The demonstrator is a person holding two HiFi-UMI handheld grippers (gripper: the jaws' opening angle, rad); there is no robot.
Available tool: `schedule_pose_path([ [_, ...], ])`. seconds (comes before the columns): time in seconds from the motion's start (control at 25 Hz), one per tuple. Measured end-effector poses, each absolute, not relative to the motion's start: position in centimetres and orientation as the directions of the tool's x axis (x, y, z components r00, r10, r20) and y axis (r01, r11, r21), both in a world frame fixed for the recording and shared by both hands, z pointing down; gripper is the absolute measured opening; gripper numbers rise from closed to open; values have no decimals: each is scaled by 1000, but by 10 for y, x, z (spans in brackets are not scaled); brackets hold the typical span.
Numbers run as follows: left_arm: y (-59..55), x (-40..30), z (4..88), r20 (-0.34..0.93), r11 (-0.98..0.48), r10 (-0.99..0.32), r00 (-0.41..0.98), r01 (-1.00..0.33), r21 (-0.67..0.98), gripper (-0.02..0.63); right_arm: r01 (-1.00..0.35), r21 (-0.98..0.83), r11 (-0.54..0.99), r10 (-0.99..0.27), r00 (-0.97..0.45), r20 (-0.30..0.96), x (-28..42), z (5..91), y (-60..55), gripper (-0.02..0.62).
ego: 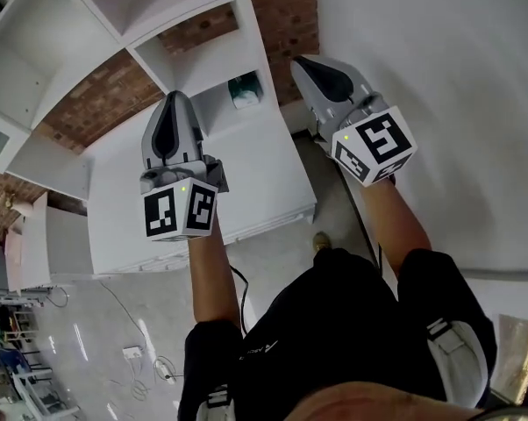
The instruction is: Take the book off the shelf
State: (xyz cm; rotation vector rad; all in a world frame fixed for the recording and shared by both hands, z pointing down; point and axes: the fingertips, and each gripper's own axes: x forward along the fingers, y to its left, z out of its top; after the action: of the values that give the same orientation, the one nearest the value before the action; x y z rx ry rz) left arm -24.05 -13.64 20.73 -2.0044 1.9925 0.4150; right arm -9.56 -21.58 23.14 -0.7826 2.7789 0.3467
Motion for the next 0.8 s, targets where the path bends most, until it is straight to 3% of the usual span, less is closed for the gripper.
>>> schedule_pose_path([
  [0.24, -237, -263, 165, -449, 84, -891, -68, -996, -16, 30, -507, 197, 839, -438, -845, -307, -109, 218, -294, 2],
  [0.52, -316, -281, 122, -419, 205, -893, -164, -977, -53, 175, -479, 215, 851, -402, -858, -319, -111, 206, -343, 2],
  [0.8, -376, -293, 100, -341, 253, -914, -222, -966, -50, 249, -476, 193, 858, -398, -854, -336, -115, 209, -365, 2],
])
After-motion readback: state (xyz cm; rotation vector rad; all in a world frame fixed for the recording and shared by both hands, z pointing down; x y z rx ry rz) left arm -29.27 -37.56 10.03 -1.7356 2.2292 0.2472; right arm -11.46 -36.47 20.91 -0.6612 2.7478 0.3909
